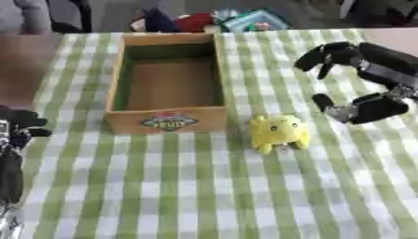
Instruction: Pick up objects on the table and place them in the box.
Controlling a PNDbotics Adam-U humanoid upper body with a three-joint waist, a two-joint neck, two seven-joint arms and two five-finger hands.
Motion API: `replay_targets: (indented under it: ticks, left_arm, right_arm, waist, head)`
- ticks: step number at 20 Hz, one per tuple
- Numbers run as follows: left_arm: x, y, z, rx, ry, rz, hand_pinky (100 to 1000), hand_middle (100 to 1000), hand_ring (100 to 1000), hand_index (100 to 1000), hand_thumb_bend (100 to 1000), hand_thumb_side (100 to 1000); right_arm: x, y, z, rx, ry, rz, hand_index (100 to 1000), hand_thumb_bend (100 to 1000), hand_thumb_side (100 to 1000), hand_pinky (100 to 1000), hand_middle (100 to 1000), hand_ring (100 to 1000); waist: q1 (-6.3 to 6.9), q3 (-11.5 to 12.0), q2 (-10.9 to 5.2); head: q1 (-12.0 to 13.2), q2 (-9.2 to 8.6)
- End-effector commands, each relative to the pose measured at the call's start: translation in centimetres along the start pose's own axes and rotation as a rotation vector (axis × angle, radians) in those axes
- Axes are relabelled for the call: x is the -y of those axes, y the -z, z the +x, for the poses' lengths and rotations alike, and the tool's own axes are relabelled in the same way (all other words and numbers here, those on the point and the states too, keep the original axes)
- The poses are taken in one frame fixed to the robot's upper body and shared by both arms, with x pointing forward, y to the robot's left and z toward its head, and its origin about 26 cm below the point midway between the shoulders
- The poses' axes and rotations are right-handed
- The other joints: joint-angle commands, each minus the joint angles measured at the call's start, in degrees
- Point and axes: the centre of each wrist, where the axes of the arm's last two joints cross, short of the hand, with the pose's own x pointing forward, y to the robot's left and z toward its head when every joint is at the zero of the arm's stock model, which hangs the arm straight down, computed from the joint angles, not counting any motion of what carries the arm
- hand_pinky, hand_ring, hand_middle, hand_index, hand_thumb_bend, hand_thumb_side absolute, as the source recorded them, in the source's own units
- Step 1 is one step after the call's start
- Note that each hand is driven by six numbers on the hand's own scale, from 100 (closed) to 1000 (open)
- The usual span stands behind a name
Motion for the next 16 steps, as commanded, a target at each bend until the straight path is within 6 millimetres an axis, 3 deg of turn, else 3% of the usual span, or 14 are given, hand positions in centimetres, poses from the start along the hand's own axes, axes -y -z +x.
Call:
replay_targets:
  ticks: [1, 16]
  left_arm:
    - [-0.3, 0.4, 0.6, 0.02, 0.012, -0.015, 533, 538, 582, 469, 100, 649]
    - [-0.2, 0.3, 0.6, 0.017, 0.012, -0.02, 533, 538, 583, 470, 100, 650]
  right_arm:
    - [0.9, 0.0, -0.1, -0.009, -0.076, 0.031, 902, 100, 192, 636, 833, 808]
    - [-2.0, 1.7, -1.6, -0.038, -0.143, 0.179, 909, 100, 243, 662, 844, 826]
  waist:
    - [0.06, 0.02, -0.99]
    - [0.21, 0.1, -1.18]
  head:
    - [-0.16, -0.18]
    - [-0.87, -0.51]
